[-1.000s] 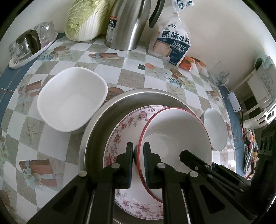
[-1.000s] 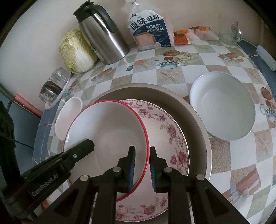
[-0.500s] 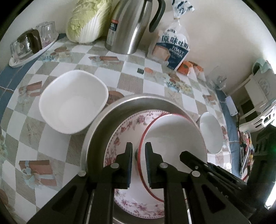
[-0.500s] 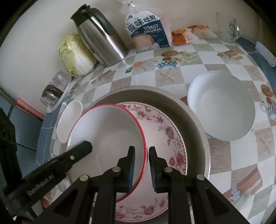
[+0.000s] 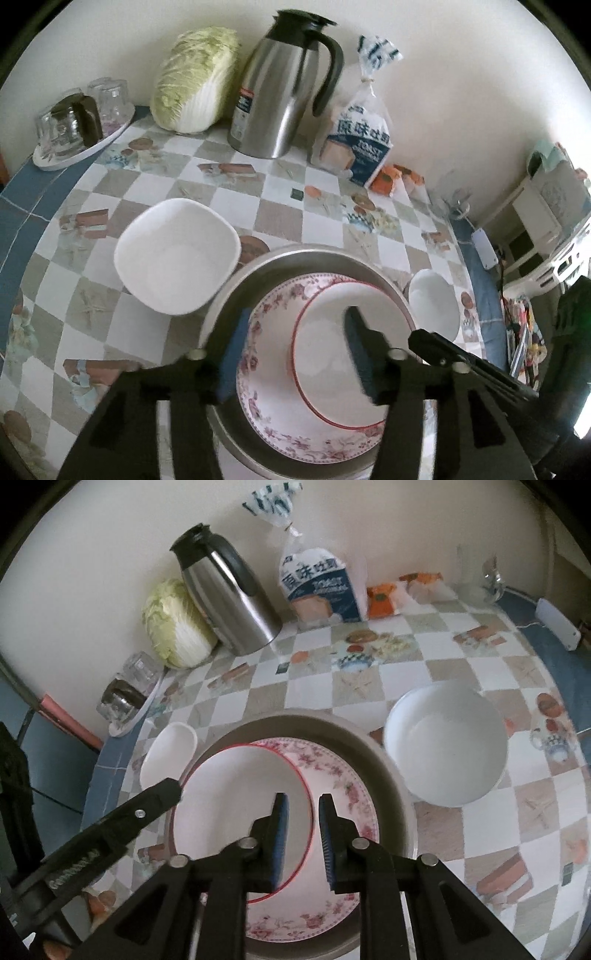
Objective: Organize plates and bowls
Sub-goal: 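Open both grippers to release the red-rimmed bowl, then withdraw both grippers and move toward the white square bowl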
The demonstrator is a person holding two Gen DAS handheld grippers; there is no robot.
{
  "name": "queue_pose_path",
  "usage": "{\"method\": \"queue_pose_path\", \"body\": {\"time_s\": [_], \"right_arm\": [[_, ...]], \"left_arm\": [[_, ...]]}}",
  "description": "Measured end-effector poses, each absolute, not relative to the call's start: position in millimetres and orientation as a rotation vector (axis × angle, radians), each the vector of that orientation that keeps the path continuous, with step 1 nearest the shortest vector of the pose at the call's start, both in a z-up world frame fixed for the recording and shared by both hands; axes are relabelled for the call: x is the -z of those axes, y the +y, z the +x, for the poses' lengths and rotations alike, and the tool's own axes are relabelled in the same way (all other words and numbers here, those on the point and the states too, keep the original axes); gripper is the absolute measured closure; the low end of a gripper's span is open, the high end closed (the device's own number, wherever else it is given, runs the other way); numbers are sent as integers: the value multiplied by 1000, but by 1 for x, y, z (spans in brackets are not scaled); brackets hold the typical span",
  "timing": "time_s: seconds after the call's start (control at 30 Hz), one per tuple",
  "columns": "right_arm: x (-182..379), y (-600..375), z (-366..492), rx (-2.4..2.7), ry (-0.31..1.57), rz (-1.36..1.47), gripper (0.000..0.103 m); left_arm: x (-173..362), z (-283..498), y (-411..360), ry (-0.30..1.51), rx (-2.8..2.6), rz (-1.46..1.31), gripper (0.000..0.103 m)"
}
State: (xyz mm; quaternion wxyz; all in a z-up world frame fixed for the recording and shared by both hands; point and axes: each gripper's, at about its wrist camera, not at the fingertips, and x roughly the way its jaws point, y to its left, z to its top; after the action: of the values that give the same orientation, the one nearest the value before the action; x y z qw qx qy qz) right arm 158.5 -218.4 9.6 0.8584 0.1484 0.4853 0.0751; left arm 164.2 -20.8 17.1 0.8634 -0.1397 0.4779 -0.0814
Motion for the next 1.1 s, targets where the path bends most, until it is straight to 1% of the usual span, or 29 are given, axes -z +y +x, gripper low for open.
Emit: {"method": "queue_pose_path", "body": {"time_s": [0.07, 0.13, 0.2, 0.23, 0.27, 0.4, 0.47, 0.57, 0.67, 0.87, 1.1], "right_arm": [[-12, -221, 157, -146, 1010, 310, 49], [-12, -221, 156, -150, 999, 303, 45], [-12, -221, 156, -156, 994, 304, 41], [-12, -221, 155, -156, 993, 306, 36], [-12, -221, 155, -155, 988, 306, 33], [-11, -220, 154, -150, 976, 305, 25], [-10, -219, 154, -148, 973, 301, 19], [-10, -219, 153, -139, 967, 300, 5], [-10, -220, 152, -138, 950, 307, 0], [-17, -221, 148, -139, 896, 349, 0], [-27, -216, 144, -110, 858, 310, 0]], "left_arm": [[-20, 164, -16, 993, 146, -297, 43], [-22, 164, -9, 984, 119, -308, 42], [-23, 164, -3, 976, 95, -322, 33], [-24, 163, 1, 971, 79, -327, 22], [-24, 163, 5, 966, 61, -332, 19], [-23, 162, 20, 960, 2, -365, 19], [-22, 162, 30, 959, -27, -391, 18], [-19, 161, 46, 956, -61, -432, 18], [-17, 160, 64, 953, -113, -457, 18], [-15, 155, 104, 916, -195, -504, 18], [-7, 152, 136, 904, -223, -575, 18]]}}
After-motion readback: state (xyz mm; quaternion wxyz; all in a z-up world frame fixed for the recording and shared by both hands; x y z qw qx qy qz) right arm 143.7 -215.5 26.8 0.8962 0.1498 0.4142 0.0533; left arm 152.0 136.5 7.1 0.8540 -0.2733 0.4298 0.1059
